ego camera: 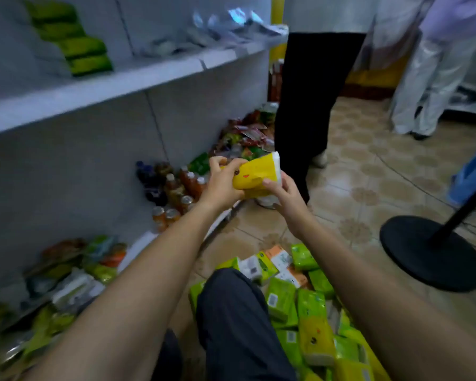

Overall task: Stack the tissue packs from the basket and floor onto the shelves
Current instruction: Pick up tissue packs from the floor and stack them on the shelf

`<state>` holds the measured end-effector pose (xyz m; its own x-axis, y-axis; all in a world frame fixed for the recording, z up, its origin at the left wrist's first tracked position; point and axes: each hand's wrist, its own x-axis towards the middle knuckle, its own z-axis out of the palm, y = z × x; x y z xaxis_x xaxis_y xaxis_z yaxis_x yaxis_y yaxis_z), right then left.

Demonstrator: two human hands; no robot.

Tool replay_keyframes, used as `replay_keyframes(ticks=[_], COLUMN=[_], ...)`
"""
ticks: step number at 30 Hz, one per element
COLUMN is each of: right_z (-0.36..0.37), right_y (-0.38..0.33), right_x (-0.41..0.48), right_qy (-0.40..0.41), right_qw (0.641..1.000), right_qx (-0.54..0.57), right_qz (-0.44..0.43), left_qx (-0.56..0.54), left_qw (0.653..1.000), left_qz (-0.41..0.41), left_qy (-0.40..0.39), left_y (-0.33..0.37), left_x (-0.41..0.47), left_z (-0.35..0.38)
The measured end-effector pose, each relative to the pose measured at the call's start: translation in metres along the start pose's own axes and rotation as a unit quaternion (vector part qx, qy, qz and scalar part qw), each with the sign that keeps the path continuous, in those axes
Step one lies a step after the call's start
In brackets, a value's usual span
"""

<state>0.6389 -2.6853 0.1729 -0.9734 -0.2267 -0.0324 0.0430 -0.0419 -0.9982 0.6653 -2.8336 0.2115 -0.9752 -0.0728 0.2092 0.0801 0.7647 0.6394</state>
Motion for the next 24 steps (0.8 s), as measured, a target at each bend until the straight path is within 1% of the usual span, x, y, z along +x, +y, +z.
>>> replay_keyframes(ticks=[4, 8, 11, 13, 15, 16, 19, 20, 24], right_z=[0.062, 0.12, 0.163, 0.196, 0.228, 0.245, 0.297, 0.315, 0.389], right_y=[-0.052, -0.094, -0.122, -0.139, -0.155, -0.162, -0.18, -0.183, -0.196], right_x=[-0.017, -0.03, -0.045, -0.056, -0.071, -0.078, -0.099, -0.104, -0.125], right_qy=[-0.056, -0.125, -0.17, -0.205, -0.248, -0.268, -0.313, -0.325, -0.374], right_qw=[0.996, 0.983, 0.972, 0.962, 0.944, 0.933, 0.898, 0.89, 0.872], right_qx=[0.004, 0.006, 0.004, 0.012, 0.02, 0.016, -0.025, -0.031, -0.035], right_qz=[-0.073, -0.132, -0.161, -0.181, -0.215, -0.238, -0.307, -0.318, -0.315], left_qx=[0.024, -0.011, -0.057, -0.113, -0.187, -0.205, -0.184, -0.17, -0.132], left_qw=[0.997, 0.986, 0.97, 0.955, 0.931, 0.92, 0.901, 0.897, 0.879], left_qz=[0.002, -0.011, -0.058, -0.083, -0.088, -0.087, -0.09, -0.095, -0.11], left_qy=[0.069, 0.164, 0.228, 0.261, 0.299, 0.322, 0.382, 0.396, 0.445], left_y=[0.011, 0.006, -0.003, -0.012, -0.02, -0.024, -0.035, -0.039, -0.065], left_x=[-0.037, -0.077, -0.107, -0.128, -0.151, -0.164, -0.201, -0.212, -0.253], left_z=[-0.08, -0.155, -0.206, -0.237, -0.267, -0.283, -0.326, -0.34, -0.39])
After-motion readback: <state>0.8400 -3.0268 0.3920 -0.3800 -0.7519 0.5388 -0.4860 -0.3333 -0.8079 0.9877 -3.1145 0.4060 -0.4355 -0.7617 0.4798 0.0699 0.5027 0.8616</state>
